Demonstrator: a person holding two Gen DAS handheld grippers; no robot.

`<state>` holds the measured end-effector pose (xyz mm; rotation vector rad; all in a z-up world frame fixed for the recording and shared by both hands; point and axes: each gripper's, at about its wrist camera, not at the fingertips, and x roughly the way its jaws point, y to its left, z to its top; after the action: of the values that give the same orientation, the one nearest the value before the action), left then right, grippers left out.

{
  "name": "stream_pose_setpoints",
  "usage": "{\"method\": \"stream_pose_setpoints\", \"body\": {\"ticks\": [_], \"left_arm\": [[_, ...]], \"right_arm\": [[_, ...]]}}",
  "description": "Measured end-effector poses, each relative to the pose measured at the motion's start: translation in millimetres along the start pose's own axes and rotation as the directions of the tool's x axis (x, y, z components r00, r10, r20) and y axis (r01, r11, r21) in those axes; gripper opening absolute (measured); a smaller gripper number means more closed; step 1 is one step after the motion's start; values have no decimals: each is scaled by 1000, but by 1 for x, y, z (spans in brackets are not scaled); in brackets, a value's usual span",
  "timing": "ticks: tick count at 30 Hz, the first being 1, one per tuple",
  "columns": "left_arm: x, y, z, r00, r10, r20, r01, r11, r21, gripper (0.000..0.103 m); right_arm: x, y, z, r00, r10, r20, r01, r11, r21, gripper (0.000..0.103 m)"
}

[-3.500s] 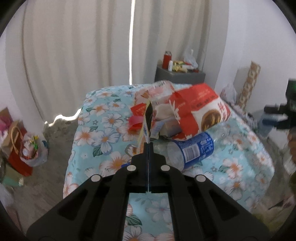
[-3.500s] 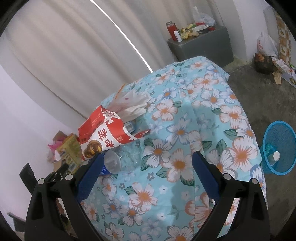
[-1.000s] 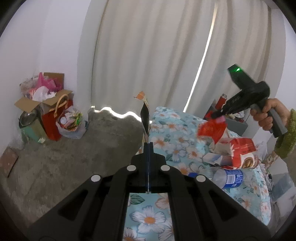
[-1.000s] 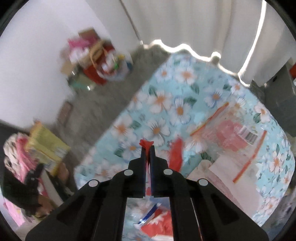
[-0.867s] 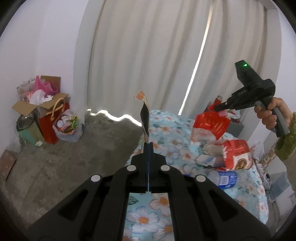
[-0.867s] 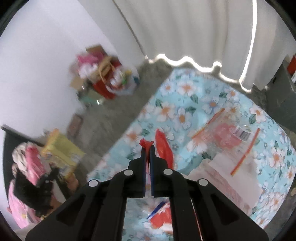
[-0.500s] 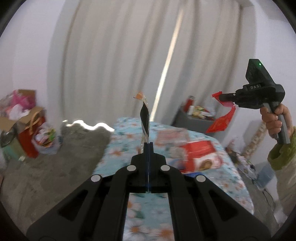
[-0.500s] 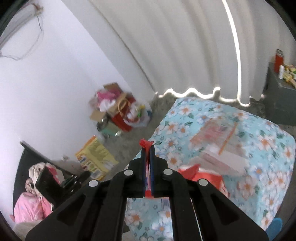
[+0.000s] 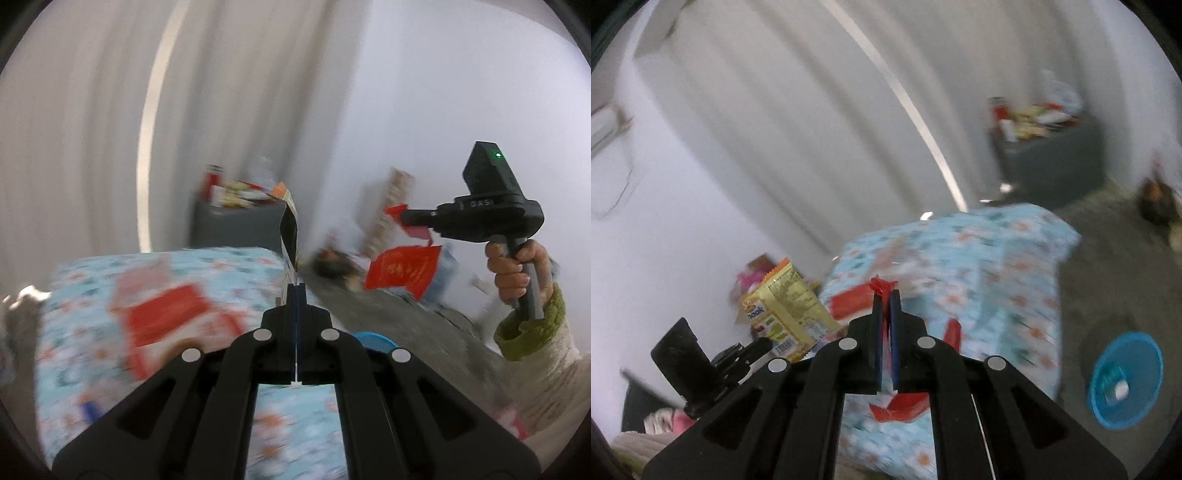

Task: Collect trash
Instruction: 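Carry both red wrappers to the blue wastebasket and open both tools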

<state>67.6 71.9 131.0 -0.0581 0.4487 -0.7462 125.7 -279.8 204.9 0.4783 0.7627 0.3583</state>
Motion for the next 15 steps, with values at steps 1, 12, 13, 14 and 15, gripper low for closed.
{"method": "stream_pose_setpoints", "body": {"ticks": [1, 12, 13, 14, 15], "left_arm": [[10, -9, 0, 1000, -23, -16, 23, 1000, 9, 0], [229, -154, -10, 872, -265, -411, 315, 947, 58, 0], [256, -168, -16, 846, -270, -460, 333, 941, 58, 0], [272, -175, -22, 830, -268, -488, 338, 940, 58, 0], [295, -185, -28, 809, -268, -523, 345, 937, 53, 0]], "right_arm": [[-6, -11, -6, 1000, -17, 9, 17, 1000, 22, 4], [-54, -175, -61, 982, -184, 53, 156, 928, 339, 4], [-53, -192, -65, 977, -207, 44, 176, 912, 370, 4], [-51, -208, -69, 976, -217, 35, 186, 899, 397, 4], [-49, -223, -72, 975, -220, 31, 187, 887, 423, 4]]}}
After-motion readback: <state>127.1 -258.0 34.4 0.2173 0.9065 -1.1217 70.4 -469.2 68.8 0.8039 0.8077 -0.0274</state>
